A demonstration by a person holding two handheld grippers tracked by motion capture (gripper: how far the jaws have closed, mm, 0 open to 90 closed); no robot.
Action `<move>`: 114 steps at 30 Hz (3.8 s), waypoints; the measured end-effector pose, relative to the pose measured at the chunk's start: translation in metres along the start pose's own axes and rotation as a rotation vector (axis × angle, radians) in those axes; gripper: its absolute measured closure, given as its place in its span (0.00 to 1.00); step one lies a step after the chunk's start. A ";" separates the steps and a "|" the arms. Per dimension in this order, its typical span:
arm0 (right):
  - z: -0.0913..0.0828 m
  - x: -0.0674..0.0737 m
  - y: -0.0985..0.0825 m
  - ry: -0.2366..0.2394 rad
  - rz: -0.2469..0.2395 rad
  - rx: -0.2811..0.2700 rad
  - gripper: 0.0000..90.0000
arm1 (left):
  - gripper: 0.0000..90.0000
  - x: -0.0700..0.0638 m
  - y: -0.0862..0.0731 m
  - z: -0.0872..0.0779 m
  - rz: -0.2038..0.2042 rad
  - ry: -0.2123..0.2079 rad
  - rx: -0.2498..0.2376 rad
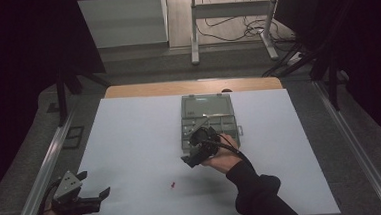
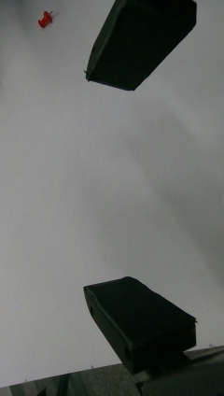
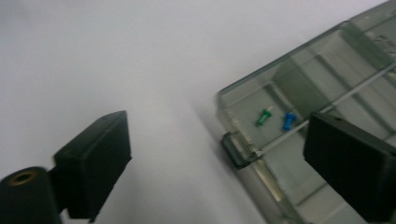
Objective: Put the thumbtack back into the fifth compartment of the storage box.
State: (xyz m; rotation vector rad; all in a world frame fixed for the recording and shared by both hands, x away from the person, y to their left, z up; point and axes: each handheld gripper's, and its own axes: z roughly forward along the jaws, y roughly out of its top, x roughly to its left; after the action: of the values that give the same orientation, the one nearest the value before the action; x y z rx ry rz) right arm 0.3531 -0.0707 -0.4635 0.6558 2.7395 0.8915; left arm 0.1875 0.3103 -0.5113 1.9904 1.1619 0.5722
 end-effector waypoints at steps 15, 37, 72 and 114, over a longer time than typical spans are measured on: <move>0.003 0.031 -0.008 0.019 -0.064 0.032 0.00 | 0.03 -0.001 0.000 0.000 0.009 0.002 0.001; 0.031 0.064 -0.012 0.160 -0.145 0.112 0.57 | 0.03 -0.001 0.000 0.000 0.012 0.002 0.002; 0.056 0.080 -0.007 0.169 -0.188 0.145 0.88 | 0.03 -0.001 0.000 0.000 0.013 0.002 0.003; 0.035 0.054 0.002 0.145 -0.095 0.068 0.92 | 0.03 -0.001 0.000 0.000 0.012 0.001 0.003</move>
State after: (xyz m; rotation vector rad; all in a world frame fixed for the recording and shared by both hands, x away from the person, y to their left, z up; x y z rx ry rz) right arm 0.3170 -0.0262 -0.4922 0.4856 2.9126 0.8602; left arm 0.1873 0.3093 -0.5114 2.0015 1.1525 0.5775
